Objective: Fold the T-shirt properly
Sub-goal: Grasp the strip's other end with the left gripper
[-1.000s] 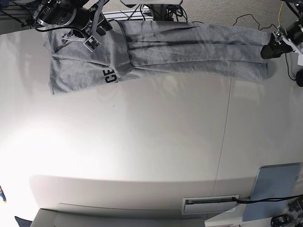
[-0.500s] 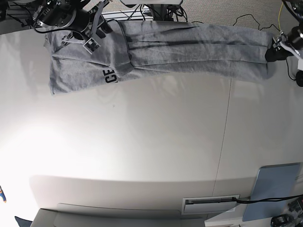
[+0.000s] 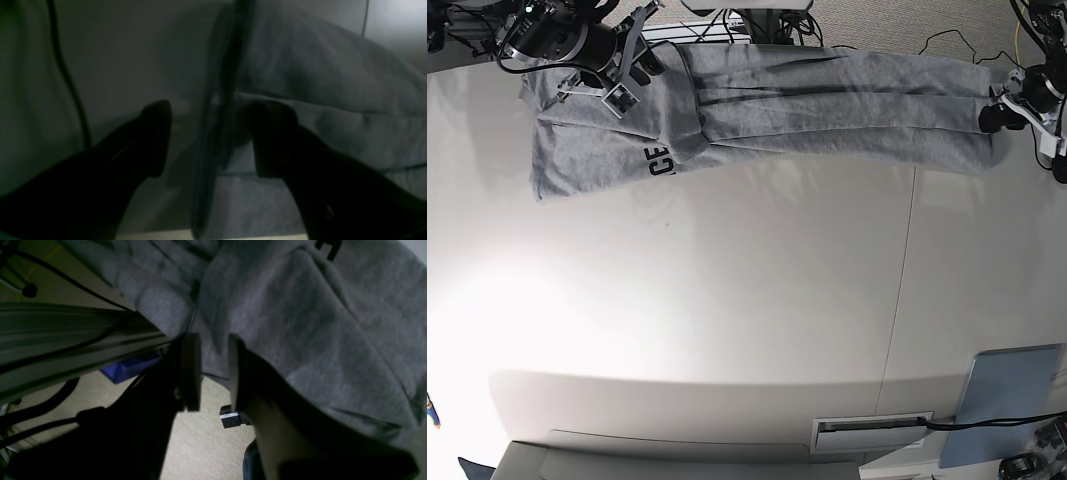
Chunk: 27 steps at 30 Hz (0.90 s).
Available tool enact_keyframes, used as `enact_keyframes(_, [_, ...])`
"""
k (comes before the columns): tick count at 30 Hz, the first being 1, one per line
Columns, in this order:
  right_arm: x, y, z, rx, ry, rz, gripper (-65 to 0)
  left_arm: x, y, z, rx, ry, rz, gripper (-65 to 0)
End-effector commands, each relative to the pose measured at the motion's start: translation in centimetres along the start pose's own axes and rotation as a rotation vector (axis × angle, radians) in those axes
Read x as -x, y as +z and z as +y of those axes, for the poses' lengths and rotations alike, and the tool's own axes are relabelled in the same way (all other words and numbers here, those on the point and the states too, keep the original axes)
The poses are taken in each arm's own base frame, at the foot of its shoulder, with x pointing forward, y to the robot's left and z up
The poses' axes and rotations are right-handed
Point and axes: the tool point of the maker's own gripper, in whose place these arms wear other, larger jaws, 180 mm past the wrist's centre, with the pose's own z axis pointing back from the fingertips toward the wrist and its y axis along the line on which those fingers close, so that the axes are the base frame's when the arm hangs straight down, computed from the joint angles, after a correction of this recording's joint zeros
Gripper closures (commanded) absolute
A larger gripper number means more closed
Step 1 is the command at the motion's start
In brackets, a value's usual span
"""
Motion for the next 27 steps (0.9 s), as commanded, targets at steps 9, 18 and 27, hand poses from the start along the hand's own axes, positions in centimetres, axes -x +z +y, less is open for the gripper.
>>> enact_keyframes(9, [-0.5, 0.4, 0.2, -0.004, 0.015, -0.021, -14.4, 1.0, -1.4, 0.0, -0.062, -0.041, 0.064, -38.9])
enact_keyframes(18, [-0.5, 0.4, 0.2, -0.004, 0.015, -0.022, -14.4, 2.1, -1.3, -1.4, 0.016, -0.069, 0.124, -38.4])
enact_keyframes(27, [-0.5, 0.4, 0.2, -0.004, 0.015, -0.022, -14.4, 1.8, -1.2, -3.3, 0.123, -0.039, 0.108, -12.9])
